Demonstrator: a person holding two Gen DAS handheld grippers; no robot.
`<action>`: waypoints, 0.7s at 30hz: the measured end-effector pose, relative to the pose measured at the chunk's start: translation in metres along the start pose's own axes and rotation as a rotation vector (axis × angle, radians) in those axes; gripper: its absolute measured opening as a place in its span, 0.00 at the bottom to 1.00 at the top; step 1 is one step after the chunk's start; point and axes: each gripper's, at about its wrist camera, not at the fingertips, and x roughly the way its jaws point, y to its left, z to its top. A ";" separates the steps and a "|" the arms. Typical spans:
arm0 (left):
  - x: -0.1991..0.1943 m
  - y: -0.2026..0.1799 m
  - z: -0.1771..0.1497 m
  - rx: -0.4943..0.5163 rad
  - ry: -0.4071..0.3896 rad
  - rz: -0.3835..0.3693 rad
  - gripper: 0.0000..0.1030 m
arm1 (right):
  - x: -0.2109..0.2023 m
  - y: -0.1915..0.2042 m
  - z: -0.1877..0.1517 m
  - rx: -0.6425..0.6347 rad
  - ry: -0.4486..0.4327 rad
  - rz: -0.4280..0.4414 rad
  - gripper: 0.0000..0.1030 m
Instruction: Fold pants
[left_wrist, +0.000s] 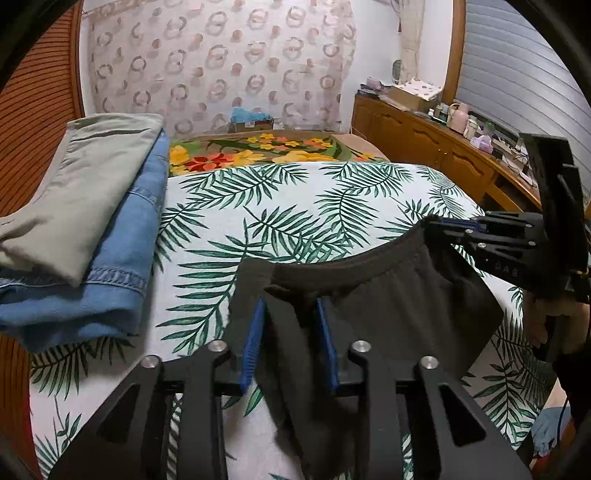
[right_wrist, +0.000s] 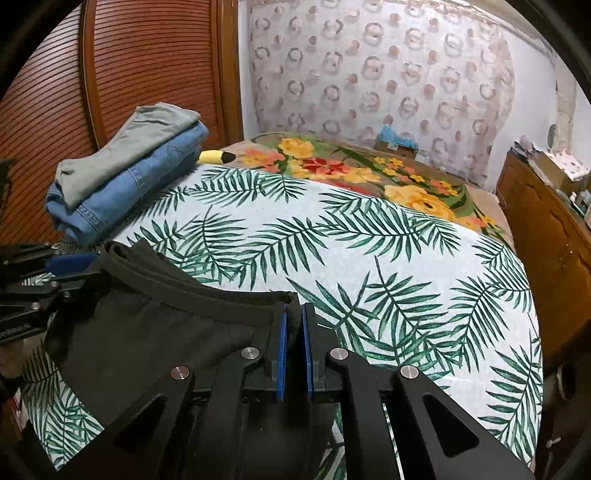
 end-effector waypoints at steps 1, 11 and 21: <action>-0.002 0.000 -0.001 0.001 -0.005 -0.002 0.45 | 0.000 -0.001 0.001 0.006 0.001 0.006 0.07; -0.023 0.001 -0.028 0.000 -0.009 -0.016 0.53 | -0.037 -0.002 -0.011 -0.010 0.000 -0.010 0.33; -0.044 -0.008 -0.062 0.016 0.002 -0.102 0.29 | -0.076 -0.002 -0.063 0.038 0.024 0.042 0.33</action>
